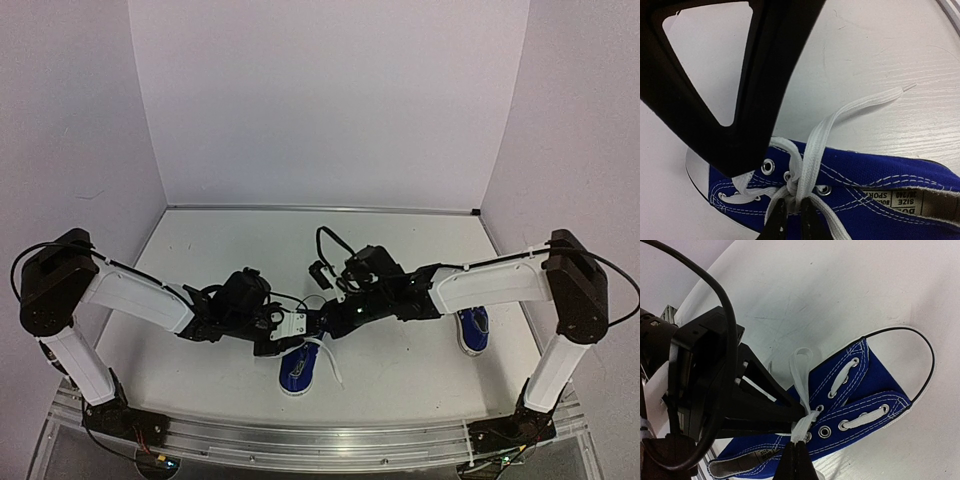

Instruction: Tie the shoes

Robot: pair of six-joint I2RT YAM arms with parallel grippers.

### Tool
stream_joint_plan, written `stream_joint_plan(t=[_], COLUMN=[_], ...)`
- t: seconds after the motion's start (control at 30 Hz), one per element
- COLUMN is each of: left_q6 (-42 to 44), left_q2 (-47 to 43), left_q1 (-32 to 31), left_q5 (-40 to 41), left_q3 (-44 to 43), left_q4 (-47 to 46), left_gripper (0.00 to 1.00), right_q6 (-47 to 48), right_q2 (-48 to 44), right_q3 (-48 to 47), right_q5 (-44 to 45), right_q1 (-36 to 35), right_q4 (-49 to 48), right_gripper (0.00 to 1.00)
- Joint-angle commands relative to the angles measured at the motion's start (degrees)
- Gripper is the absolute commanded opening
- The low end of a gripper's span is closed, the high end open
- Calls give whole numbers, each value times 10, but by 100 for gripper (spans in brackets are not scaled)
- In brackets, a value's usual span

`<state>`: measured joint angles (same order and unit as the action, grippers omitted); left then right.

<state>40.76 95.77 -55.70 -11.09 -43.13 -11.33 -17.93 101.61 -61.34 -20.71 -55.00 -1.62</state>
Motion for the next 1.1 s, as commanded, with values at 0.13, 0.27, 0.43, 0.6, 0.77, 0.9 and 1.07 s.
stream_joint_plan(t=[0.13, 0.27, 0.43, 0.6, 0.77, 0.9, 1.07], left_q6=[-8, -23, -39, -51, -57, -62, -72], left_q2=[-14, -21, -31, -37, -41, -27, -7], left_q1=[2, 2, 2, 2, 2, 2, 2], left_q5=[-20, -19, -16, -15, -13, -3, 1], left_q3=[-14, -11, -7, -4, 3, 4, 9], left_q4=[-10, -30, -54, -67, -81, -88, -108], left_gripper=[0, 0, 0, 0, 0, 0, 0], right_q6=[-4, -4, -4, -4, -5, -6, -9], right_q2=[9, 7, 5, 6, 6, 4, -2], right_q3=[-12, -13, -11, -11, -11, -11, -11], right_q5=[-9, -9, -7, -7, -6, -5, -3], right_q1=[2, 2, 2, 2, 2, 2, 2], right_q4=[-15, -15, -15, -15, -15, -15, -15], right_gripper=[0, 0, 0, 0, 0, 0, 0])
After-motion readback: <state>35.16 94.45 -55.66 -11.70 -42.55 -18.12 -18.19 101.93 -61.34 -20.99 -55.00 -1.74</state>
